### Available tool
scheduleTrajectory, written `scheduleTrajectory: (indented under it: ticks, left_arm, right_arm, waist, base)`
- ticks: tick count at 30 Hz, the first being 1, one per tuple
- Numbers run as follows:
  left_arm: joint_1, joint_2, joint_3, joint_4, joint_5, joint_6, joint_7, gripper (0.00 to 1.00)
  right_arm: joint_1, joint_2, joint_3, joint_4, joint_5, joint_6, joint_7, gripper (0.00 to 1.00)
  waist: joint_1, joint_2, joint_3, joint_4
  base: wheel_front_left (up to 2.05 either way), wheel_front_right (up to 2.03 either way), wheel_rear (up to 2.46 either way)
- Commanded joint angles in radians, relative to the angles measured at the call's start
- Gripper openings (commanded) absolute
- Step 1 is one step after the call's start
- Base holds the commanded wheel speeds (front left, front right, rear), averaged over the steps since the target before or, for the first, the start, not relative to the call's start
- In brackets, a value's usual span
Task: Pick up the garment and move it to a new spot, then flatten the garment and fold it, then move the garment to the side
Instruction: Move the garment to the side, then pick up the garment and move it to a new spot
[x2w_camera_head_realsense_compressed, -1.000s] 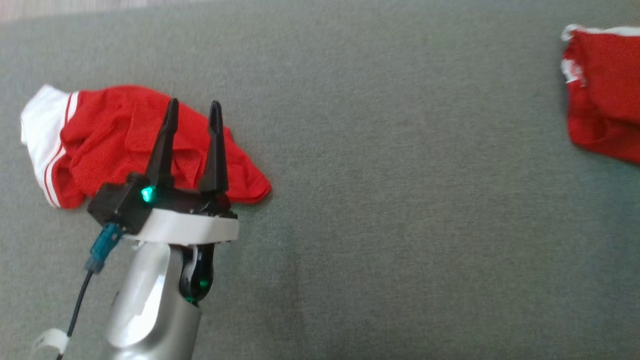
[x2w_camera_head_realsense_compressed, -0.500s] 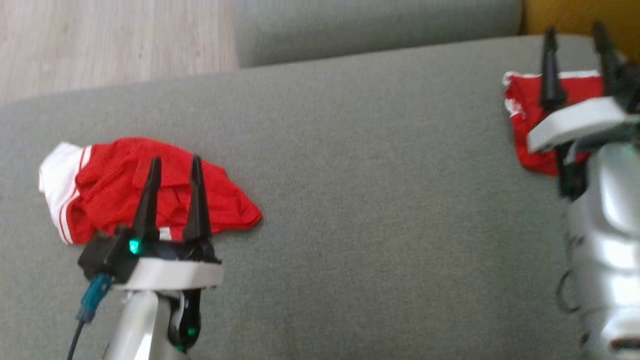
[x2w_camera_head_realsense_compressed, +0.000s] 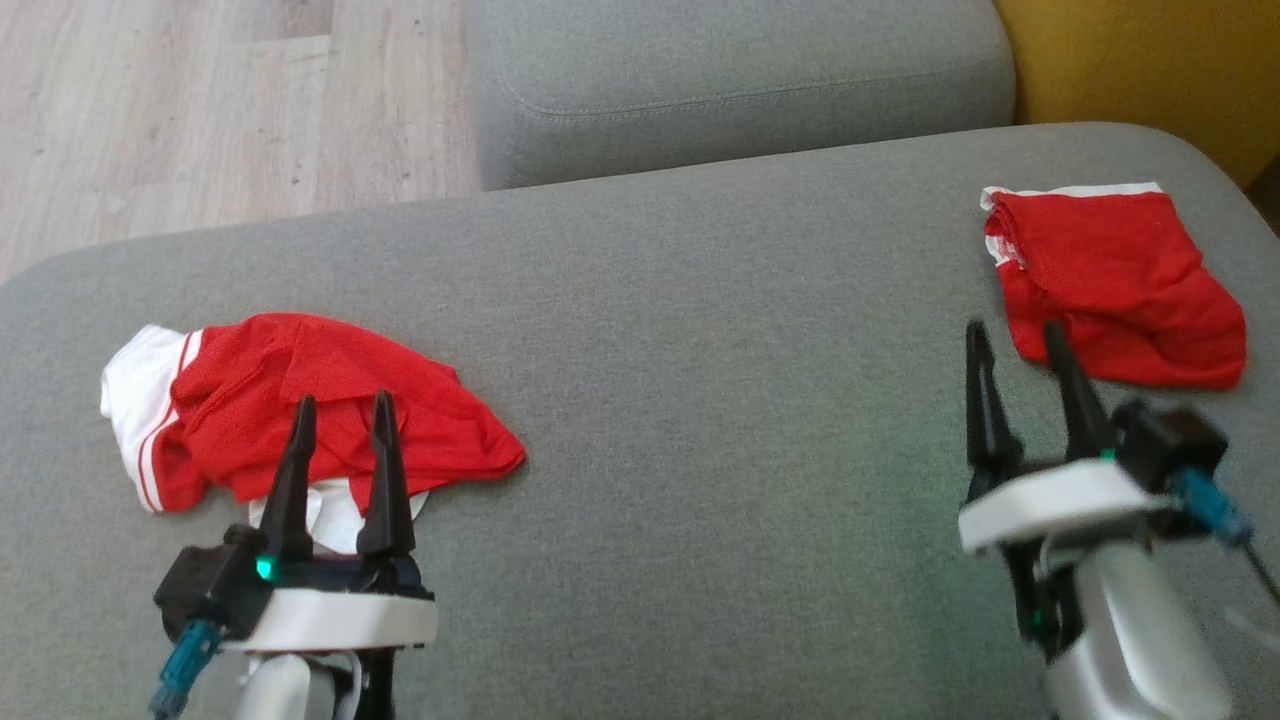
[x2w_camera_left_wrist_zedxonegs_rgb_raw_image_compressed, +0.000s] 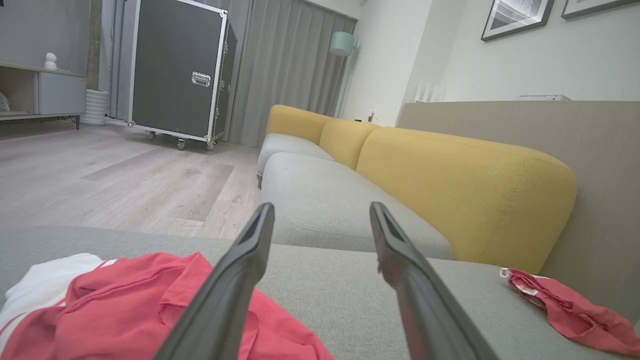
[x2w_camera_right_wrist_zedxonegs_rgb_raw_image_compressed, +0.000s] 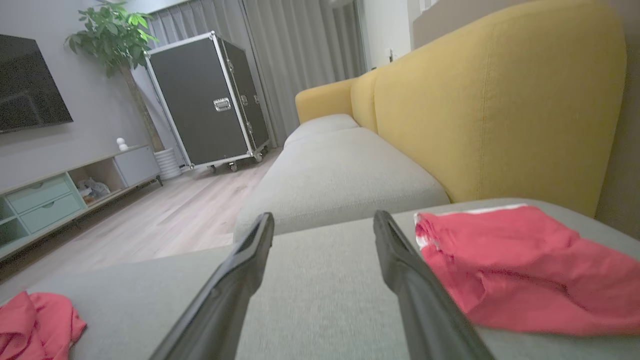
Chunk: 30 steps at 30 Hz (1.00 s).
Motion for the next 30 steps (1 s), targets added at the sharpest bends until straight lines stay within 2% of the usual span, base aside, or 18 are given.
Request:
scheduleTrajectory:
  ticks: [1,8,23,30]
  left_arm:
    - [-0.016,0.009,0.034,-0.035,0.007,0.004,-0.005,1.00]
    - [0.005,0.009,0.031,-0.030,0.005,0.005,-0.005,1.00]
    - [0.000,0.009,0.031,-0.013,-0.001,0.009,-0.005,1.00]
    - [0.002,0.009,0.046,-0.010,0.002,0.018,-0.005,1.00]
  right_arm:
    - [0.016,0.007,0.033,-0.053,0.005,-0.001,-0.011,1.00]
    - [0.110,0.007,0.044,-0.118,-0.009,-0.001,-0.011,1.00]
    - [0.119,0.008,0.055,-0.145,-0.011,-0.001,-0.011,1.00]
    - [0.124,0.008,0.099,-0.154,-0.003,-0.001,-0.011,1.00]
  waist:
    - [0.0001,-0.0001,-0.003,0.005]
    - [0.0001,-0.0001,-0.006,0.008]
    - [0.0001,-0.0001,-0.005,0.014]
    - [0.0001,-0.0001,-0.017,0.057]
  base:
    - [0.00,0.00,0.00]
    - [0.00,0.00,0.00]
    - [0.00,0.00,0.00]
    - [0.00,0.00,0.00]
